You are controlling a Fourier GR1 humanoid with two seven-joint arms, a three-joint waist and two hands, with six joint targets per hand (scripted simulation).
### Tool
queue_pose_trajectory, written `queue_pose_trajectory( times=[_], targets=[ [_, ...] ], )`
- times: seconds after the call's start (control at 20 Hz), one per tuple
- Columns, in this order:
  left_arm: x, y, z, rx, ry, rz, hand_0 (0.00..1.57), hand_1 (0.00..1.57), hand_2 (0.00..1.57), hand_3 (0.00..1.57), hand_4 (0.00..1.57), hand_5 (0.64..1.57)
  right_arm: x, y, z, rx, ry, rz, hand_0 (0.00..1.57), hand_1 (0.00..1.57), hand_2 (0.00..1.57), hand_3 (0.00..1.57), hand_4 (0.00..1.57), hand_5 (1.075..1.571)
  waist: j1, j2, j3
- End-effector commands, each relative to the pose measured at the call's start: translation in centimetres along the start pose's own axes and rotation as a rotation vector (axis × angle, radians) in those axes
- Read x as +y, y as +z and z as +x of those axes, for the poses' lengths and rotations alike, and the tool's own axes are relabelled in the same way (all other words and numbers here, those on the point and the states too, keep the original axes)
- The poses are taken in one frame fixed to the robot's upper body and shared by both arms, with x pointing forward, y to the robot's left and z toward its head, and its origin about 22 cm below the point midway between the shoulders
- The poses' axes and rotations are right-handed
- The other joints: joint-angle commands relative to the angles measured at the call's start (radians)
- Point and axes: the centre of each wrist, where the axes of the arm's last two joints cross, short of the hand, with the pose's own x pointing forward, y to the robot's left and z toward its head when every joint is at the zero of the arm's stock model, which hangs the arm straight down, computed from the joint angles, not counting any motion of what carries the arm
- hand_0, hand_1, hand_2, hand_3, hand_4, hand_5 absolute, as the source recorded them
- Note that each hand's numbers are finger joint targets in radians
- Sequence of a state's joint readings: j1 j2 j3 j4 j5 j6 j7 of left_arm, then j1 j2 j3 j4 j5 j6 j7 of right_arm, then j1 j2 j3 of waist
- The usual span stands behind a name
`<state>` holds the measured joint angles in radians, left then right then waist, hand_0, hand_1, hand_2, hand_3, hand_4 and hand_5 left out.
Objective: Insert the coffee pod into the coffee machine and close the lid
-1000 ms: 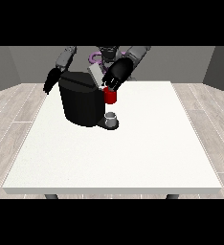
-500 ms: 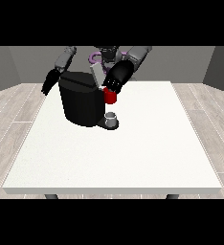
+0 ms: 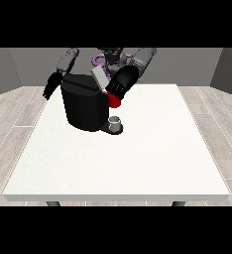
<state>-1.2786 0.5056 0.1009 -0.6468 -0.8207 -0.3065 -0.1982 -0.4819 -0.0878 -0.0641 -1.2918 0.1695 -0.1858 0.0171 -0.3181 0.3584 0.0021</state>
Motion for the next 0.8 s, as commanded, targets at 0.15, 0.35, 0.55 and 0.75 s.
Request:
queue_pose_trajectory(
  times=[0.15, 0.35, 0.55, 0.75],
  targets=[
    [-0.8, 0.0, -0.5, 0.014, -0.002, 0.043, 1.24, 1.24, 1.20, 0.97, 0.00, 1.571, 0.9, 0.7, -0.3, -0.003, -0.024, 0.010, 0.00, 0.00, 0.00, 0.00, 0.08, 1.571, -0.026, 0.005, -0.0018],
    [0.2, -0.1, 0.3, -0.053, -0.037, 0.080, 1.27, 1.27, 1.24, 0.97, 0.00, 1.571, 0.7, -0.4, 0.6, -0.013, 0.015, 0.011, 0.00, 0.00, 0.00, 0.00, 0.11, 1.571, -0.014, 0.045, -0.0019],
    [1.5, 0.1, 0.7, -0.064, -0.115, 0.076, 1.09, 1.09, 1.07, 0.80, 0.00, 1.571, 0.0, -1.1, 0.8, -0.003, 0.024, -0.007, 0.00, 0.00, 0.00, 0.00, 0.22, 1.571, -0.006, 0.027, -0.0016],
    [-0.9, 0.0, -0.1, -0.050, -0.117, 0.075, 0.81, 0.81, 0.91, 0.66, 0.00, 1.571, 0.6, -0.3, 0.4, -0.028, 0.004, -0.001, 0.00, 0.00, 0.00, 0.00, 0.19, 1.571, -0.014, 0.027, -0.0016]
  ],
)
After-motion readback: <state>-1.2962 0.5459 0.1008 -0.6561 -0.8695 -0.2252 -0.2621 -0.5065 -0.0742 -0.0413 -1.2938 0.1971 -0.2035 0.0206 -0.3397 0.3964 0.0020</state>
